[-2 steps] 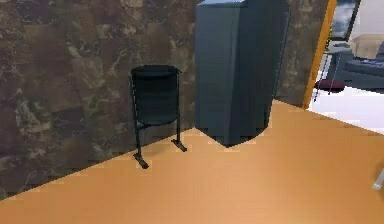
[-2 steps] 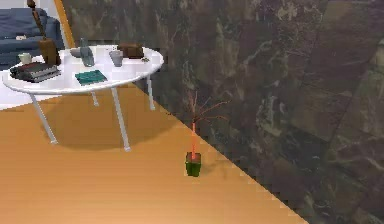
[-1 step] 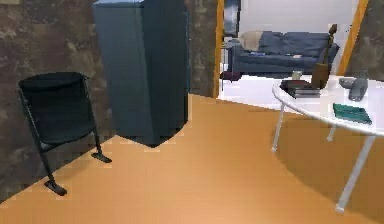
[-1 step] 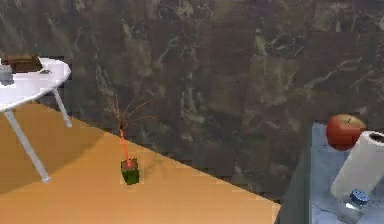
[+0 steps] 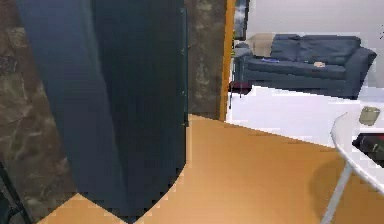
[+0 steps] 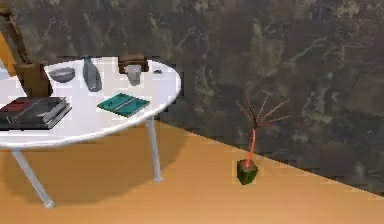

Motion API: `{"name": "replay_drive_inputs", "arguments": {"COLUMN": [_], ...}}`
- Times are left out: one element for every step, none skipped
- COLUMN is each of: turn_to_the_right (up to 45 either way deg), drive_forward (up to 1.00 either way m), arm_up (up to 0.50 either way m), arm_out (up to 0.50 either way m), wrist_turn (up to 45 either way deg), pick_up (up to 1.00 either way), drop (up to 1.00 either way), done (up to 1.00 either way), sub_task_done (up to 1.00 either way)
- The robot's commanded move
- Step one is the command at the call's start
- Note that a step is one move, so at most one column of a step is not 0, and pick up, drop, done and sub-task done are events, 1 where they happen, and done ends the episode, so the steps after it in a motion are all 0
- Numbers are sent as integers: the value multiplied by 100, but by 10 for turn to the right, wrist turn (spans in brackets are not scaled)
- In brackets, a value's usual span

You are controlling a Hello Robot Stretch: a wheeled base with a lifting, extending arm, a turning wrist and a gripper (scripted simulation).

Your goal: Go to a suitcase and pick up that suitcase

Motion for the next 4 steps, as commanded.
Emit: {"name": "replay_drive_inputs", "arguments": {"turn_to_the_right": [0, 270, 0, 30], "drive_forward": [85, 0, 100, 0], "arm_up": [0, 0, 0, 0], "arm_out": [0, 0, 0, 0], "wrist_turn": [0, 0, 0, 0], "pick_up": [0, 0, 0, 0], "drop": [0, 0, 0, 0], "done": [0, 0, 0, 0], "sub_task_done": [0, 0, 0, 0]}}
